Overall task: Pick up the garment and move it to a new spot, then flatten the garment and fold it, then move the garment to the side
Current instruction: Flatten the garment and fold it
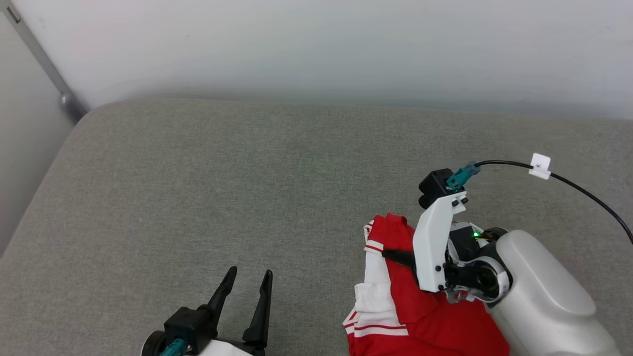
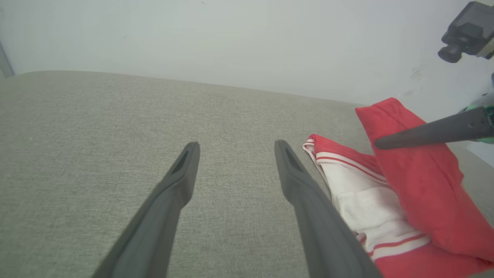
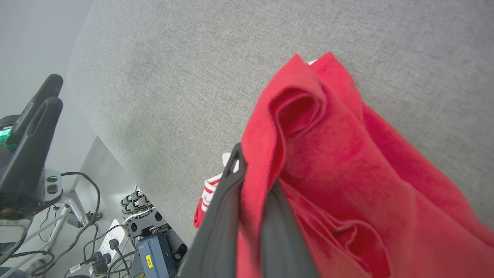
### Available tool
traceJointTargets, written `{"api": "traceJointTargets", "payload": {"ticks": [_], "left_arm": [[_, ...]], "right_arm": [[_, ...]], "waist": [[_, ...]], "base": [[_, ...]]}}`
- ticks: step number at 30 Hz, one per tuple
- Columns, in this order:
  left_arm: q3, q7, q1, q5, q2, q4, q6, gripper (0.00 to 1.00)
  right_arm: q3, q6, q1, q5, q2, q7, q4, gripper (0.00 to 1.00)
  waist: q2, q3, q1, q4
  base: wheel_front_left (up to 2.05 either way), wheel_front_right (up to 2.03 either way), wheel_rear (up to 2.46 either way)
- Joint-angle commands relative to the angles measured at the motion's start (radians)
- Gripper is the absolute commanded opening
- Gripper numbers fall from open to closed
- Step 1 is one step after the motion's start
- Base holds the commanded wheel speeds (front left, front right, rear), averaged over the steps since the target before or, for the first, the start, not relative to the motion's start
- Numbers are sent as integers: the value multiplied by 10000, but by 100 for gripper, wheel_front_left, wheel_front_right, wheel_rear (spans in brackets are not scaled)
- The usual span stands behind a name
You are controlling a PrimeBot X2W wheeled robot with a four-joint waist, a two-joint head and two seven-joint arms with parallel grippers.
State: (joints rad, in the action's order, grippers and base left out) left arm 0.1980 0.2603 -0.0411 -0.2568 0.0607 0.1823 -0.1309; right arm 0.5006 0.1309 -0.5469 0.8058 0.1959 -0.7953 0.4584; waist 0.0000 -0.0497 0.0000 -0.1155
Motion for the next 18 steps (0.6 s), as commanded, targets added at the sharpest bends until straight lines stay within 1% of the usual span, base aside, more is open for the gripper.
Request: {"api": "traceJointTargets", "payload": {"ticks": [1, 8, 9, 11, 12, 13, 14, 15, 18], "left_arm": [[45, 67, 109, -34, 1, 13, 3, 100], [150, 67, 243, -122, -26, 169, 4, 100], [168, 67, 262, -106, -30, 189, 3, 100], [184, 67, 286, -121, -39, 232, 4, 100], [198, 67, 280, -138, -41, 276, 4, 100], [195, 67, 276, -149, -45, 302, 4, 100], [179, 67, 274, -169, -47, 336, 4, 100], [151, 67, 270, -185, -53, 367, 4, 100], [99, 67, 243, -197, -64, 452, 2, 100]], "right_arm": [[64, -6, -195, -70, -64, 138, 173, 0], [641, -6, -754, 256, -526, 854, 1669, 0], [745, -6, -811, 309, -553, 921, 1829, 9], [1018, -6, -936, 372, -571, 1162, 1946, 37], [1128, -6, -948, 426, -560, 1284, 2041, 45], [1225, -6, -906, 527, -585, 1361, 2112, 60], [1299, -6, -886, 623, -611, 1461, 2154, 88], [1351, -6, -871, 710, -619, 1570, 2211, 100], [1485, -6, -839, 1023, -599, 1929, 2226, 100]], "waist": [[0, -7, 0, -36], [0, -58, 0, -134], [0, -63, 0, -134], [0, -58, 0, -136], [0, -48, 0, -134], [0, -33, 0, -125], [0, -20, 0, -107], [0, -4, 0, -83], [0, 46, 0, -25]], "base": [[0, 0, 0], [0, 0, 0], [0, 0, 0], [0, 0, 0], [0, 0, 0], [0, 0, 0], [0, 0, 0], [0, 0, 0], [0, 0, 0]]}}
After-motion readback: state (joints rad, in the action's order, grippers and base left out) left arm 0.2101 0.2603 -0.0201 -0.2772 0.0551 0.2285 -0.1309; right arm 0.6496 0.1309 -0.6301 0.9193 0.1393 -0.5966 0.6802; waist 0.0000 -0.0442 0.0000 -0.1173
